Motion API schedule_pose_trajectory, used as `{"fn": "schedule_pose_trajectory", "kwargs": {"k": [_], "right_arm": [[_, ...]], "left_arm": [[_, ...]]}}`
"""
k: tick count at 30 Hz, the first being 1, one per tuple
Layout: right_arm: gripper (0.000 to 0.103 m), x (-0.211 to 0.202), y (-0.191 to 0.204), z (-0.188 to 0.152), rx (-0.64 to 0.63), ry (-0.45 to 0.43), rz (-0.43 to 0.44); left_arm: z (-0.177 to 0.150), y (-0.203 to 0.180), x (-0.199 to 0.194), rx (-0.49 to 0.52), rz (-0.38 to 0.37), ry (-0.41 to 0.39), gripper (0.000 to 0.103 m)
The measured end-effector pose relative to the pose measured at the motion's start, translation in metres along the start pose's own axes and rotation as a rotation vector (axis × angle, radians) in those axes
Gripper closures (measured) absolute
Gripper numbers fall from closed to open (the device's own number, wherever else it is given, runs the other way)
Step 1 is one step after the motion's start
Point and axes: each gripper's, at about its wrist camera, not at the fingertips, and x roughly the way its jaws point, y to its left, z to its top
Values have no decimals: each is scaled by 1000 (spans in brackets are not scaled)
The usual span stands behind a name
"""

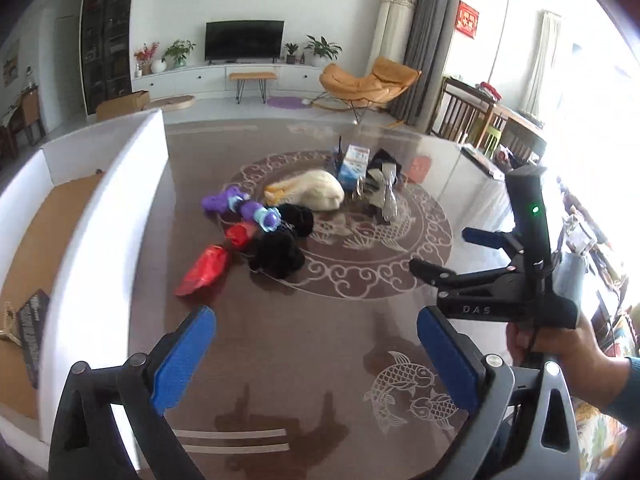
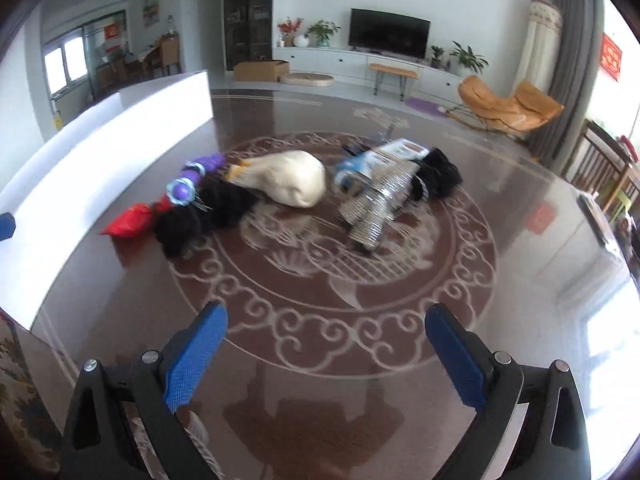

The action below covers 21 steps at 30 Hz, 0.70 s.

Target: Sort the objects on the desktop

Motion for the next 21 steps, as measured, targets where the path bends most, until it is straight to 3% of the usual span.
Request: {"fn": "schedule_pose_trajectory", "kwargs": {"k": [3,8,13,21], "right_arm": [[3,0,-56,-33,87,53,-101],[3,-2,-107,-56,201,100,-172],[0,9,-113,-52,262,93,-167],[0,13,-113,-55,281,95,-157]], "left_arm": [[-3,-30,63,6,41,84,0],[-1,-54,102,27,94,77,0],[15,-57,125,36,152,110,0],[24,-56,136,28,154,106,0]]}}
